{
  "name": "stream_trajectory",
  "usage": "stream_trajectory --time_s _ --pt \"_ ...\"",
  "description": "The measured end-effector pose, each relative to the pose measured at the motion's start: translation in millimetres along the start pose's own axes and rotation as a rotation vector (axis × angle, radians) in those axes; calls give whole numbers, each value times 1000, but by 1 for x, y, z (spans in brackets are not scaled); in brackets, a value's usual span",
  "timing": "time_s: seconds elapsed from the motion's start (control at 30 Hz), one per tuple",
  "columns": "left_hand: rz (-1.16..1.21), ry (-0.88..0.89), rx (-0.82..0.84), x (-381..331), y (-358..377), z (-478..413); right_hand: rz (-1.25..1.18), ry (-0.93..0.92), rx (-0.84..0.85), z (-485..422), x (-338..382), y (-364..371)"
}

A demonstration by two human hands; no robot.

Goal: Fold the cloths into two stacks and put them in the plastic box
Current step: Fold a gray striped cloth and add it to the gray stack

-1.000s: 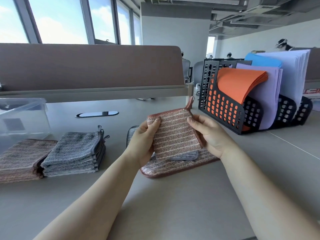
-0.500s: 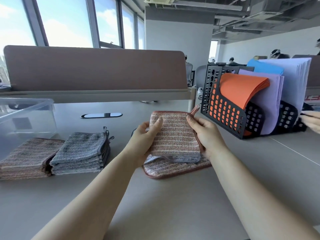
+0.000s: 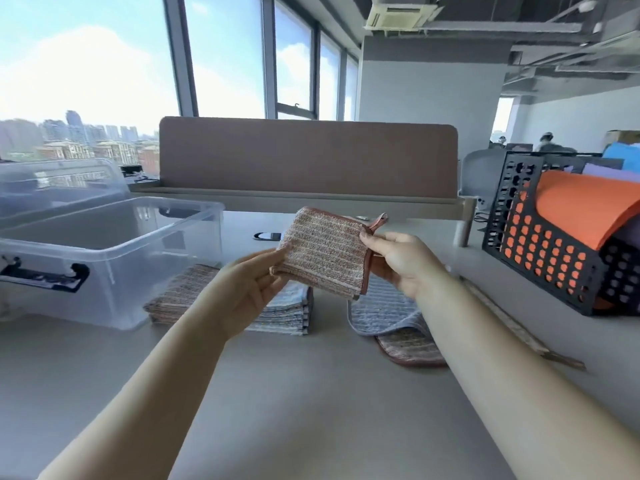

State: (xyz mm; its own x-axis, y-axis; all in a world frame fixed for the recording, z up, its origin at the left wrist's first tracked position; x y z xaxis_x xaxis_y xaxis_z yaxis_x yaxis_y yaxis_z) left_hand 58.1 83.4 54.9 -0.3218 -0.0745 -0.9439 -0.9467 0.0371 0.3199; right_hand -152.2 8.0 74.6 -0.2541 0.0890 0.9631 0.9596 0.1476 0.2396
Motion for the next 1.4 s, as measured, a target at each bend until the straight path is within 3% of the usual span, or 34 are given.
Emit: stream_trajectory --time_s 0.3,0.63,0.97,1.4 --pt "182 -45 -360 -26 -104 43 110 65 134 -32 -37 111" --pt "252 41 -500 -17 -153 47 288 75 145 -54 -65 170" --pt "42 -116 -599 4 -159 42 444 84 127 -66 -87 175" --pt "-160 -217 -709 8 -156 34 991 -150 164 -64 -90 179"
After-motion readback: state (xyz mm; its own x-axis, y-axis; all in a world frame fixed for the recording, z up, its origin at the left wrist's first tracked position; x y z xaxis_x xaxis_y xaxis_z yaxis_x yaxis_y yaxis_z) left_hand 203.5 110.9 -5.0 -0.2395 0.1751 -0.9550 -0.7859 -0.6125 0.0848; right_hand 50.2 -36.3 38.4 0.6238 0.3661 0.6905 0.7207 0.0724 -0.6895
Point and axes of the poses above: each hand's wrist, its own z-axis away from the middle knuckle, its own y-axis out of the palm, x = y × z, the point moved 4 cm from there along -z, towards the middle knuckle, and after that the axes turned 9 degrees about -z, right-handed, at the moved point
